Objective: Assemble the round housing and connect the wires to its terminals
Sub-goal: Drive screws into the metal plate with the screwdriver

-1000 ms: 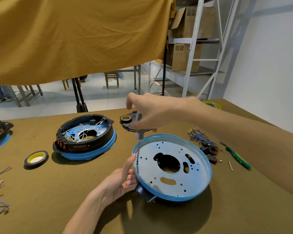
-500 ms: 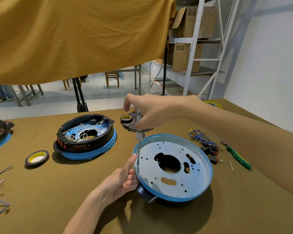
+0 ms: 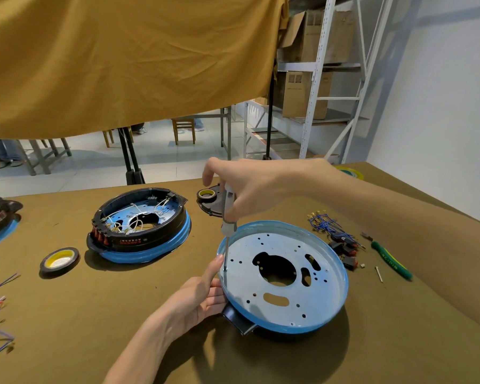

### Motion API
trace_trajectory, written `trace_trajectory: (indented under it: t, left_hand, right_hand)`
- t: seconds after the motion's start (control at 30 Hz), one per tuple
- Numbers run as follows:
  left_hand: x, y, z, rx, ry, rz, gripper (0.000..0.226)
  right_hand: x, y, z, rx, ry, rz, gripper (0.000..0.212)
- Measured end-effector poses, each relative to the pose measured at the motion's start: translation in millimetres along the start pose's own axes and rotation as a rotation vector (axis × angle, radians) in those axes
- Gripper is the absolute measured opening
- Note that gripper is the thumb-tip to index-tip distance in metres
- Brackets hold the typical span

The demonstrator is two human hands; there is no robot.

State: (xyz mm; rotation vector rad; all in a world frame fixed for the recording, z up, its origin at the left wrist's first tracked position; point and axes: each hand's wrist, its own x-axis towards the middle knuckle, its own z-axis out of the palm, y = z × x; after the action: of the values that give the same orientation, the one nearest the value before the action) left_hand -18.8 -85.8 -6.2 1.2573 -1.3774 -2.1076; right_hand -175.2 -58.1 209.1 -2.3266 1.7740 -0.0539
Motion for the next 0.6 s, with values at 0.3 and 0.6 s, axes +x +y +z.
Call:
trace_trajectory:
  t: [0.3,0.6]
  left_hand:
    - [-3.2,0.3,1.5,-0.033,0.022,0.001,0.085]
    - [-2.9,0.0,2.8,-0.038,0.033,0.002,0.080]
  right_hand:
    - [1.2,3.3,3.5,-0.045,0.037,0.024,0.046]
    - [7.6,-2.3,11.1,-0.178,0.148,-0.007,0.037]
